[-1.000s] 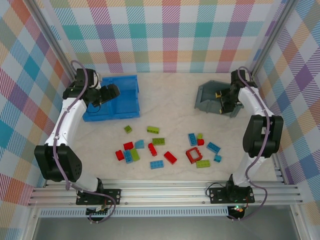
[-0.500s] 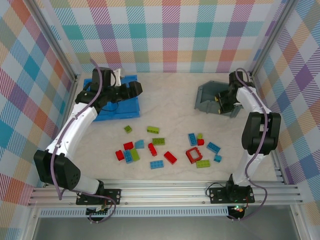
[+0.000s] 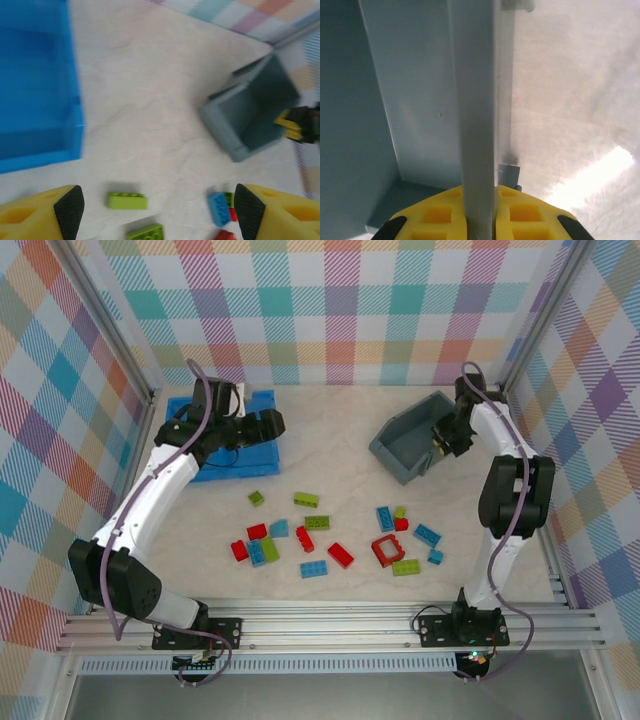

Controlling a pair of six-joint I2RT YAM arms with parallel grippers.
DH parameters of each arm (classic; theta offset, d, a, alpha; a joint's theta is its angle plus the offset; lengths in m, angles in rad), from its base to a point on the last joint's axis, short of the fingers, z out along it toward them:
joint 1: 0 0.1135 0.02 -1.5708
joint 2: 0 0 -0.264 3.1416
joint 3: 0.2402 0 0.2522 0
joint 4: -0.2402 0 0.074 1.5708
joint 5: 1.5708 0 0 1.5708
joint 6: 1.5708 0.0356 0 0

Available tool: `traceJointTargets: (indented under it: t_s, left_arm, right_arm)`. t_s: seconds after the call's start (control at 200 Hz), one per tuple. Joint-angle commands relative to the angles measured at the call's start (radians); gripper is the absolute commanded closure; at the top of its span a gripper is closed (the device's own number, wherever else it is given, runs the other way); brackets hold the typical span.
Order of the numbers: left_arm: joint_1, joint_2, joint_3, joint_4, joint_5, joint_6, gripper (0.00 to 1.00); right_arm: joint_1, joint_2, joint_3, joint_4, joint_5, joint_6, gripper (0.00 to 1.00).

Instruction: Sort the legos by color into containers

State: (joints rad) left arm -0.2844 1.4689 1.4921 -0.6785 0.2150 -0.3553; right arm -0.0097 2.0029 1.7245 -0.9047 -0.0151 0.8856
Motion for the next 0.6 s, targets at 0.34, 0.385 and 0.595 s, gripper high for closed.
traceJointTargets:
  t_s: [0.34,0.385,0.595]
  left_arm:
    - [0.275,0.48,0.327,-0.277,-0.344,0.183,0.33]
    - [0.277,0.525,0.356,-0.266,-0.31,0.208,0.33]
    - [0.275,0.666,0.442,-0.249,-0.248,0.255,0.54]
  right_arm:
    - [0.129,0.161,0.261,-0.052,-0.033,-0.501,0.92]
    - [0.142,0.171,0.28,-0.059,-0.034,-0.522,0.91]
    - [0.178,0.237,0.381,-0.107,-0.043,-0.582,0.91]
